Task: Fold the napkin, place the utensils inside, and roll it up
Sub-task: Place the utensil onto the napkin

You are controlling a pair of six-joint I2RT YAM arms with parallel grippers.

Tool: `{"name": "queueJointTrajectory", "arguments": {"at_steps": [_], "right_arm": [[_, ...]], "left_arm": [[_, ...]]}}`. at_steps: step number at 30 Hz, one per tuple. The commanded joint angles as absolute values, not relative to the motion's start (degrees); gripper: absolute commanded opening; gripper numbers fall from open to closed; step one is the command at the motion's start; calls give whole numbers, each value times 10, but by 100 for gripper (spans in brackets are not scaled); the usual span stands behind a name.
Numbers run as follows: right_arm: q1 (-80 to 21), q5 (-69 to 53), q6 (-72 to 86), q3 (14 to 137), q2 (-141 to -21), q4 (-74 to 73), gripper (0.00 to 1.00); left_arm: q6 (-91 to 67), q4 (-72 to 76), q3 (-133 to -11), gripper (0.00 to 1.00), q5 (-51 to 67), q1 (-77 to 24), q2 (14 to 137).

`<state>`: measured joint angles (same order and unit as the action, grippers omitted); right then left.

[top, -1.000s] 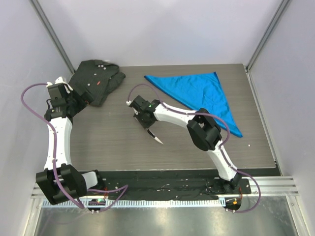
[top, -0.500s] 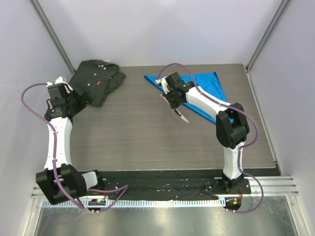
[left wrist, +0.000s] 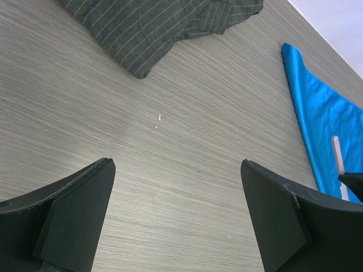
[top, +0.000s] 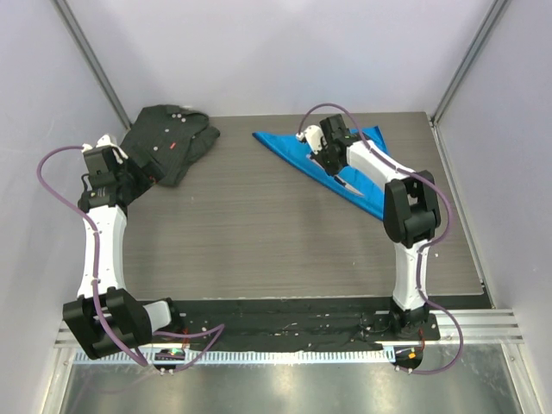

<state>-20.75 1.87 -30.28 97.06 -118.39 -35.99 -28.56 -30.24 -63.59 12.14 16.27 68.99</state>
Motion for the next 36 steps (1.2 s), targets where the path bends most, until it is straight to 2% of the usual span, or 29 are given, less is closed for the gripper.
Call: {"name": "queueJointTrajectory", "arguments": {"at_steps": [1,14,31,36], "right_arm": [[-192,7,-369,1002,-1212,-332,1],[-177,-16,-418,981,-1233,-290,1],[-174,29,-395,953,-1237,-266,1],[-174,42,-380,949,-1231,-267,13]], "left_arm": [[-291,-279,-635,100,134,165,688],[-296,-277,-632,100,144,166,694],[-300,-272,-629,100,154,165,698],[-301,-272,-629,100,155,166,697]]}}
